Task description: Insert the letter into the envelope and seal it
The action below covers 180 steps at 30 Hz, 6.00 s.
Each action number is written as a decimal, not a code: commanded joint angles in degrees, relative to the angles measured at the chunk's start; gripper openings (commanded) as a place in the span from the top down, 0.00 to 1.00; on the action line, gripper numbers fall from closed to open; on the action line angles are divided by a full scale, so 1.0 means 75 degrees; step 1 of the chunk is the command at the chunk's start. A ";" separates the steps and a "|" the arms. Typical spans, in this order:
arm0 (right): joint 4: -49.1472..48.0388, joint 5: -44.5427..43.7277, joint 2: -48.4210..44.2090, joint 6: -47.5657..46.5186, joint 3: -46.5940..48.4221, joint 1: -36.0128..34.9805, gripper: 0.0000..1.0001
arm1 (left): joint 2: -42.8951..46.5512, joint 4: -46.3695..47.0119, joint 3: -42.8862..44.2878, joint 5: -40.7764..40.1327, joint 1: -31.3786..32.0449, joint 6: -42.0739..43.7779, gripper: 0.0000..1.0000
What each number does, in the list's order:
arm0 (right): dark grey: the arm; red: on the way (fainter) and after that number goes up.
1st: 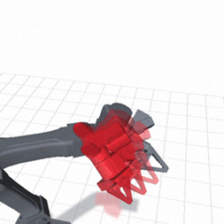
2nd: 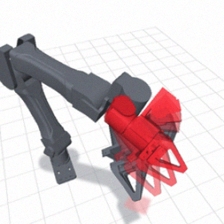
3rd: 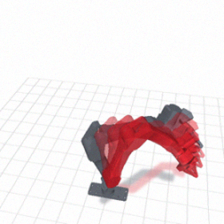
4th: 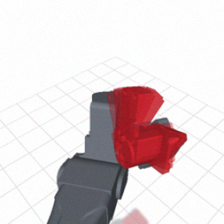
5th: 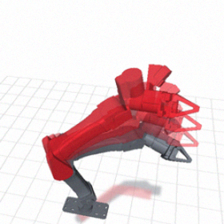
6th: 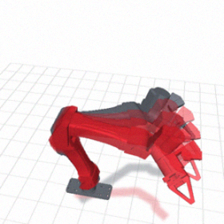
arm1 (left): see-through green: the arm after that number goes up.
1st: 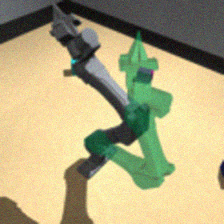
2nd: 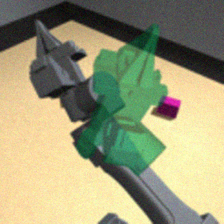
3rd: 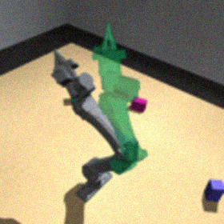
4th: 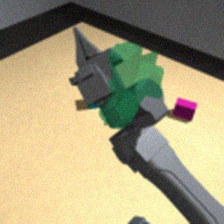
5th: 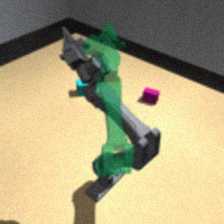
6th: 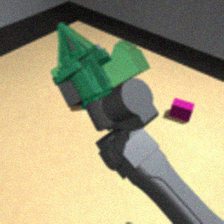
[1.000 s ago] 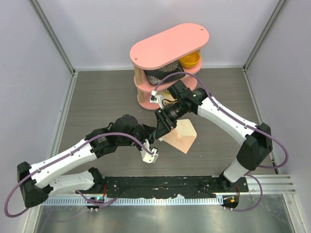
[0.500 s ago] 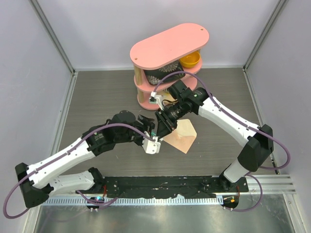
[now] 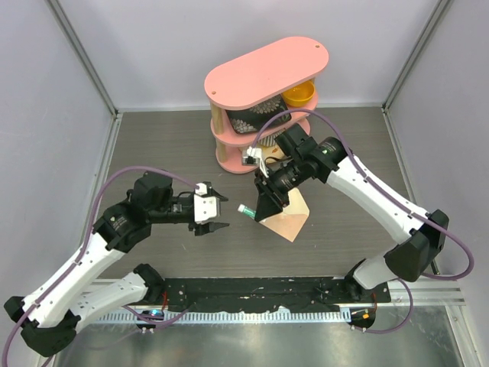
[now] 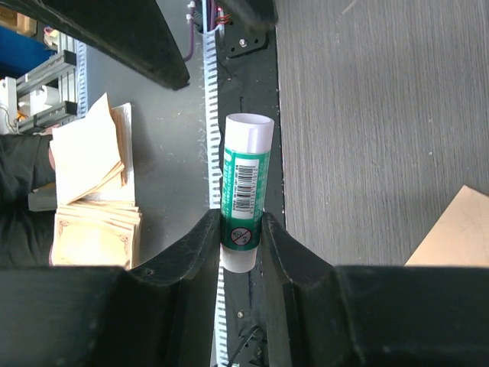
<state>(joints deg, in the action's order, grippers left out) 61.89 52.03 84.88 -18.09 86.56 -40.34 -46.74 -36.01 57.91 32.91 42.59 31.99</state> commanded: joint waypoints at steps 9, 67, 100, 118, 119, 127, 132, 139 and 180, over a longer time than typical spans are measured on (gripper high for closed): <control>0.0350 -0.0034 -0.0443 -0.0964 0.0481 -0.0903 0.99 | -0.0213 0.0876 -0.0034 0.2022 -0.0042 -0.0527 0.41; -0.0236 -0.6844 -0.0817 -0.1690 0.0821 -0.3329 0.99 | -0.1197 0.2365 -0.0198 0.1179 -0.0944 -0.9246 0.48; -0.0235 -0.6762 -0.0723 -0.0976 0.1115 -0.3376 0.64 | -0.1245 0.2503 -0.0267 0.1483 -0.0909 -0.9198 1.00; -0.1419 -0.6797 -0.1744 -0.1713 -0.0081 -0.3317 0.37 | -0.1162 0.4731 -0.1147 0.2620 -0.1436 -1.1319 1.00; -0.1431 -0.6785 -0.1743 -0.1713 -0.0081 -0.3329 0.37 | -0.1162 0.4743 -0.1159 0.2632 -0.1436 -1.1308 1.00; -0.1396 -0.6399 -0.1661 -0.1702 0.0071 -0.3329 0.90 | -0.1104 0.4731 -0.1136 0.2702 -0.1436 -1.1203 1.00; -0.1080 -0.5439 -0.1579 -0.1153 0.0247 -0.3305 0.99 | -0.0718 0.4743 -0.1240 0.2819 -0.1436 -0.9861 1.00; -0.0741 -0.3869 -0.1357 -0.0742 0.0422 -0.2943 0.99 | 0.0079 0.3822 -0.1218 0.3359 -0.1401 -0.5509 1.00; -0.1584 -0.5177 -0.2130 -0.1547 -0.0163 -0.2025 0.99 | 0.0386 0.1025 -0.0644 0.1469 -0.1272 -0.7422 0.20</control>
<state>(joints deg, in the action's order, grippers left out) 53.76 23.05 69.71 -20.86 85.52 -51.53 -38.00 -34.24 49.06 36.97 34.57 14.09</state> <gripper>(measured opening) 0.289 0.810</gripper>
